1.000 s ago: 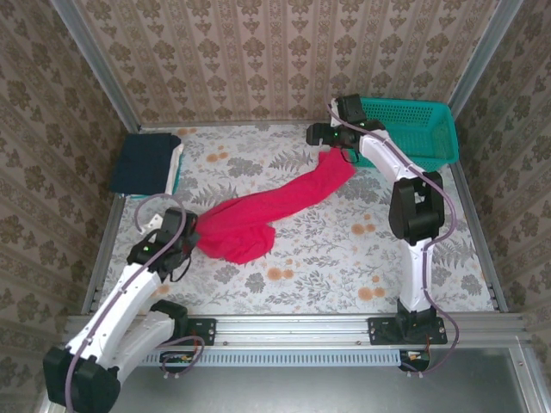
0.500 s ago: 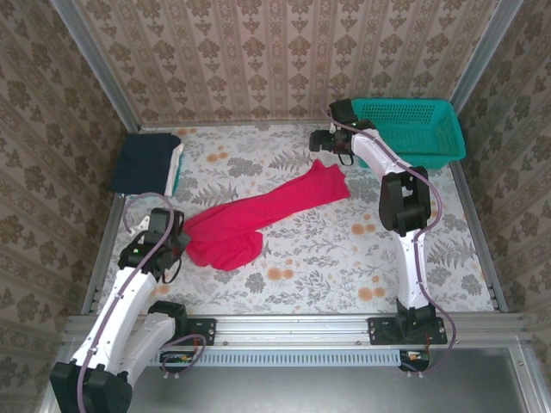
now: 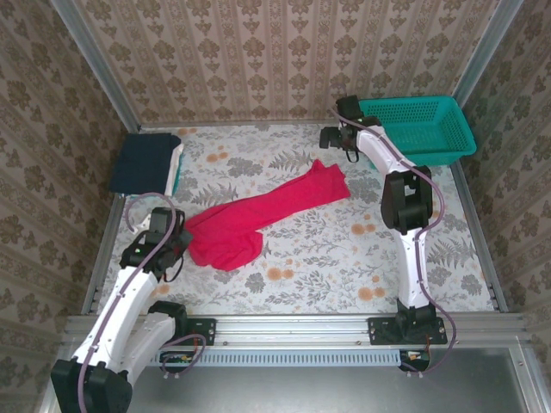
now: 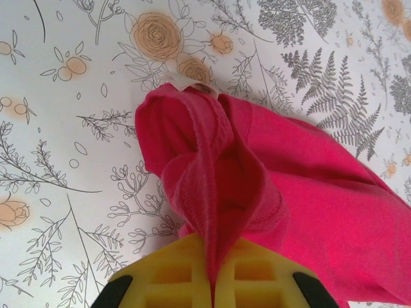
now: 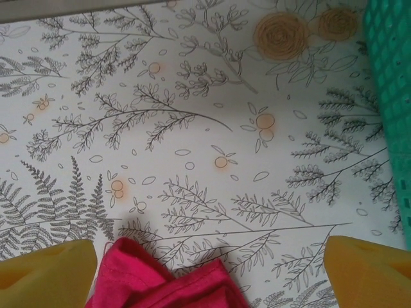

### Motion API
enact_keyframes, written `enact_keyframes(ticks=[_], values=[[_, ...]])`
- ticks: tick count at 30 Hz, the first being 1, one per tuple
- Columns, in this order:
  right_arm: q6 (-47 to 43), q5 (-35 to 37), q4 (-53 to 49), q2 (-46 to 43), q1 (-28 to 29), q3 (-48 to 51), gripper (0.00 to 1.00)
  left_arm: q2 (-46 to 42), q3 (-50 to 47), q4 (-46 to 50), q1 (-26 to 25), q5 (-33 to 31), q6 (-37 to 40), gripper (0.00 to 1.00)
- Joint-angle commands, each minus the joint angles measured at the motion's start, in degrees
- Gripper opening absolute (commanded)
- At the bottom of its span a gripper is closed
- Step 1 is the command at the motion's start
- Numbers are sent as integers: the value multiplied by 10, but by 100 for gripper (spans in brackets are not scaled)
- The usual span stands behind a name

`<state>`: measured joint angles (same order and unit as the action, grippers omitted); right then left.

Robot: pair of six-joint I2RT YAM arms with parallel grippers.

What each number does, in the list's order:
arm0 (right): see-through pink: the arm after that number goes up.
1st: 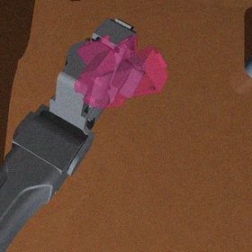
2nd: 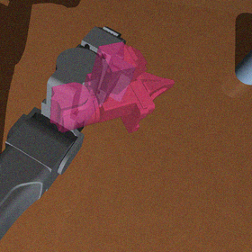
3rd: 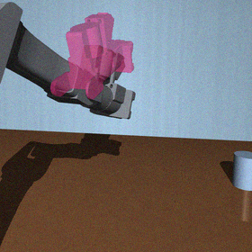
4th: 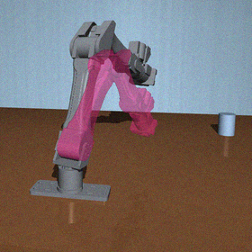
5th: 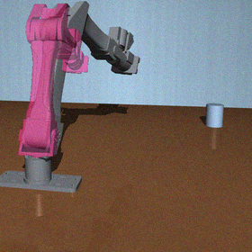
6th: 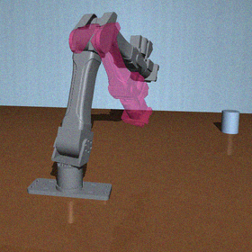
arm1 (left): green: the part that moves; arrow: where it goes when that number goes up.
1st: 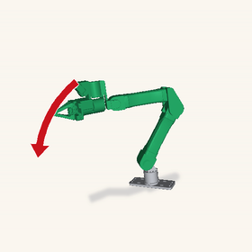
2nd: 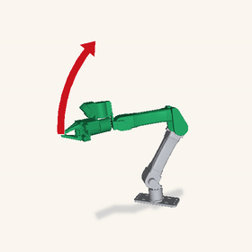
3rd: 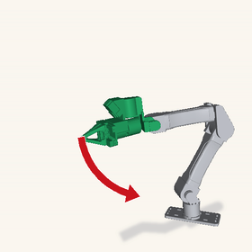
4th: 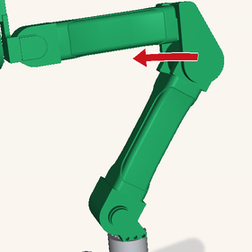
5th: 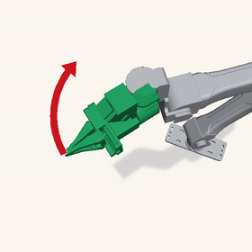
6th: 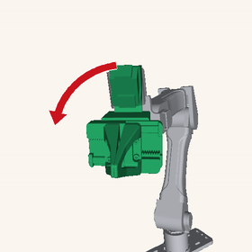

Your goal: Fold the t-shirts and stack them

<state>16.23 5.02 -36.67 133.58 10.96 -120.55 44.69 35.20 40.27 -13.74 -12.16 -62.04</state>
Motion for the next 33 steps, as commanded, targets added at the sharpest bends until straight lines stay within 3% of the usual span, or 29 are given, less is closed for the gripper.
enact_keyframes(ticks=[1, 7, 8, 12, 15, 20, 26, 33], values=[[-25, -29, -14, -32, 6, 4, 98, 4, -8, -3, 4, 2, 11, 0], [-48, -44, 146, -205, 51, 246, 100, -1, -3, 39, 4, -10, 20, 3], [-36, -45, 170, -236, 59, 295, 100, -4, -3, 49, 4, -14, 19, 8], [4, -57, 216, -309, 86, 428, 100, -18, -7, 91, 4, -17, 13, 52], [23, -60, 229, -330, 103, 491, 99, -29, -20, 113, -1, 3, 10, 71], [50, -50, 221, -317, 108, 528, 93, -49, -56, 127, -62, 8, -45, 89], [63, -36, 208, -259, 103, 507, 84, -40, -94, 73, -165, -6, -140, 95], [79, -26, 197, -200, 98, 469, 70, 27, -117, -42, -173, 2, -153, 79]])
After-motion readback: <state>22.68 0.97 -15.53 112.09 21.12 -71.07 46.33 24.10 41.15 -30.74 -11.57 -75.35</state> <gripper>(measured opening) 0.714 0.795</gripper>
